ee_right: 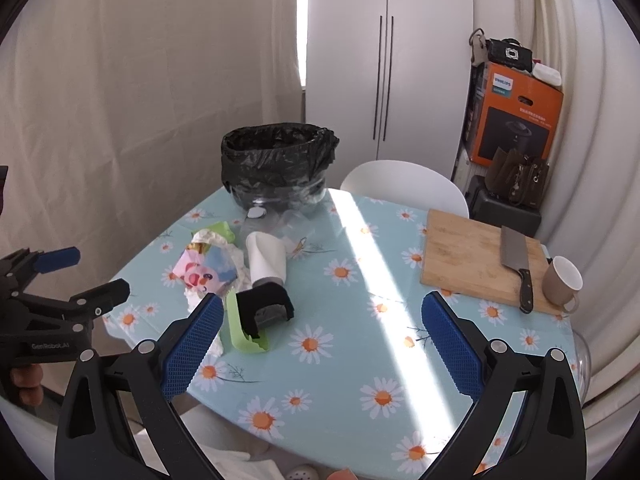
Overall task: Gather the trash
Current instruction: 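Move the left tool toward the green plastic tray and open it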
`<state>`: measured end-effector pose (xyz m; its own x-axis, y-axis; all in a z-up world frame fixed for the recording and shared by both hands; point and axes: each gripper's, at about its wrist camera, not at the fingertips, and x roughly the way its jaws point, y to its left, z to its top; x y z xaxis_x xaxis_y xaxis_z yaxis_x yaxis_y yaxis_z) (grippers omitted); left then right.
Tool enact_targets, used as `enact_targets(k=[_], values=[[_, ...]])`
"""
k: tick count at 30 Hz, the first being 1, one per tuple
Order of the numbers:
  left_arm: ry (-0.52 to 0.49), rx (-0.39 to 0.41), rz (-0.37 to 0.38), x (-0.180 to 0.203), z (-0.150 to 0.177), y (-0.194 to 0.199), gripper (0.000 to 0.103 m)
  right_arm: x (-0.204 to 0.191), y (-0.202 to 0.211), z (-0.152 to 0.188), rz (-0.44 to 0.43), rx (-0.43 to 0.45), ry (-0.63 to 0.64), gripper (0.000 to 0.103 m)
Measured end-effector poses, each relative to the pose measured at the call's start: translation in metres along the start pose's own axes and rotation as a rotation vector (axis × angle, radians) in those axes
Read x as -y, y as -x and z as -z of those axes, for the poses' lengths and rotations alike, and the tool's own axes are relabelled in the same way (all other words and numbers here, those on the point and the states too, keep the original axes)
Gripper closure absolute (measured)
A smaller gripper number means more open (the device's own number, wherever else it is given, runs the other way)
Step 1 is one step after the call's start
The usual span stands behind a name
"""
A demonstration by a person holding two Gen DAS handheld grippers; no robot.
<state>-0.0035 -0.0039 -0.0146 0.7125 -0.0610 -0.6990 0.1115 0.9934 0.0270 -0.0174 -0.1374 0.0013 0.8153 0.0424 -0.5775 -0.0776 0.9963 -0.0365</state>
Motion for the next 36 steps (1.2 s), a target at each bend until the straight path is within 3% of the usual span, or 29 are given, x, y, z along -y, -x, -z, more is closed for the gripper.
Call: enact_targets(k=[6, 15, 36], values=[[-0.002, -0.013, -0.042, -0.002, -0.002, -0.018, 0.006, 0.012, -0.015, 0.001, -0.011, -0.057, -0.006, 0.008], [0.107, -0.141, -0.053, -0.026, -0.009, -0.059, 0.006, 0.022, -0.051, -0.018, -0.016, -0.141, 0.009, 0.008], [0.25, -0.255, -0.112, -0.083, -0.043, -0.137, 0.006, 0.017, -0.164, -0.069, -0.185, -0.298, 0.033, 0.008]])
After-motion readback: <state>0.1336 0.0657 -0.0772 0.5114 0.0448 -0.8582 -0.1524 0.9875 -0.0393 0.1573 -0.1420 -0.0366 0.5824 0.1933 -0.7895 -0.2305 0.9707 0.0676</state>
